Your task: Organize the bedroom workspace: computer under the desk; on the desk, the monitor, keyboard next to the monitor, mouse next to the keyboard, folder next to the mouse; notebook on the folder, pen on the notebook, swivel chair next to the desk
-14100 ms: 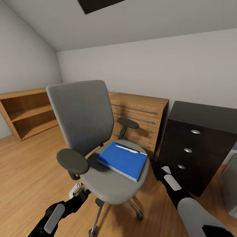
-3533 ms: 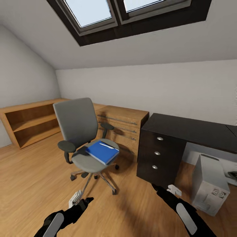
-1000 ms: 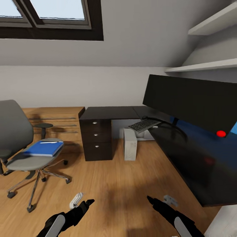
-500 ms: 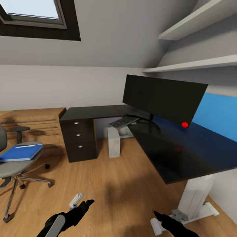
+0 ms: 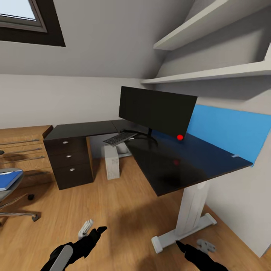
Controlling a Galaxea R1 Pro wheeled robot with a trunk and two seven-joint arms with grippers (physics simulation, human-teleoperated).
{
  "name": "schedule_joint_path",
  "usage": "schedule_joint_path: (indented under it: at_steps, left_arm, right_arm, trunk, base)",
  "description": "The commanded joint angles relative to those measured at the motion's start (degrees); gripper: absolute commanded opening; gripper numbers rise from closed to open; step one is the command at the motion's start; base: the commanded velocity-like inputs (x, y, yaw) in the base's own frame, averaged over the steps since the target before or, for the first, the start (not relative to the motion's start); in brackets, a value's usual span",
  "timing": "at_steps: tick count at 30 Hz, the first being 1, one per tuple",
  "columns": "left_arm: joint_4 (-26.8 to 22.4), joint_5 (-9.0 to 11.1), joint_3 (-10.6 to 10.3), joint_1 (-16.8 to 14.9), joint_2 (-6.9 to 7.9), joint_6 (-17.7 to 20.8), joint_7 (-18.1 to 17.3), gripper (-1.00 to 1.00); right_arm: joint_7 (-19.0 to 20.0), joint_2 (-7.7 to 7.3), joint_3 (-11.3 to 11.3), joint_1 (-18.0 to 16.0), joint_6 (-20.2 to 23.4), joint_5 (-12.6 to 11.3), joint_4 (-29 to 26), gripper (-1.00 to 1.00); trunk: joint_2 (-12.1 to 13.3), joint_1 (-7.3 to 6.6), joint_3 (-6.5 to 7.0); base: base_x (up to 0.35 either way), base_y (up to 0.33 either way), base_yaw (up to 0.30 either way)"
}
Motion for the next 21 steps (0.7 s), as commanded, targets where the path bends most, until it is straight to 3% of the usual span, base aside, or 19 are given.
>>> schedule_joint_path:
  at_steps: [1,8,12,15,16,17,19,20,21]
  left_arm:
    - [-0.1,0.8,0.2,0.0,0.07,0.4,-0.1,1.0]
    - [-0.4,3.2,0.4,0.0,0.56,0.5,0.0,1.0]
    - [-3.6,3.6,0.5,0.1,1.32,0.9,0.2,1.0]
    - [-8.3,3.7,0.6,0.2,2.14,3.1,0.9,1.0]
    - [-11.4,3.9,0.9,0.5,2.74,5.2,2.4,1.0]
    - [-13.8,4.6,2.5,0.6,3.22,7.2,4.5,1.0]
    - [-14.7,5.1,3.6,0.6,3.38,8.0,5.6,1.0]
    - [-16.0,6.1,5.8,0.4,3.56,9.2,7.7,1.0]
    - [-16.4,6.5,6.6,0.3,3.61,9.6,8.6,1.0]
  right_arm:
    - [0.0,-0.08,0.0,-0.1,0.2,-0.4,-0.1,1.0]
    - [-0.2,-1.09,-1.8,0.1,1.0,-0.5,-6.7,1.0]
    - [-0.4,-2.1,-5.4,0.1,4.0,-0.8,-11.5,1.0]
    - [-0.6,-2.35,-9.2,-0.2,8.3,-0.8,-14.2,1.0]
    - [-0.7,-2.28,-12.5,-0.4,11.8,-0.8,-16.2,1.0]
    - [-0.8,-2.1,-15.6,-0.5,14.9,-0.6,-18.4,1.0]
    - [-0.9,-2.03,-16.9,-0.5,16.3,-0.6,-19.4,1.0]
    - [-0.9,-1.94,-18.9,-0.6,18.3,-0.5,-21.3,1.0]
    - [-0.9,-1.92,-19.7,-0.6,19.0,-0.5,-22.2,1.0]
  trunk:
    - [0.4,-0.24,0.13]
    - [3.2,-1.78,1.38]
    - [4.8,-2.65,2.1]
    - [6.0,-3.31,2.64]
    - [6.4,-3.53,2.82]
    - [6.8,-3.75,3.0]
    - [7.6,-4.19,3.36]
    - [8.0,-4.41,3.54]
    - [8.4,-4.63,3.72]
  base:
    - [-0.024,-0.018,-0.144]
    - [-0.01,-0.008,-0.062]
    - [-0.002,-0.001,-0.011]
    - [-0.001,-0.001,-0.005]
    - [0.0,0.0,-0.003]
    - [0.0,0.0,-0.002]
    - [0.0,0.0,-0.001]
    - [0.0,0.0,0.0]
    - [0.0,0.0,0.0]
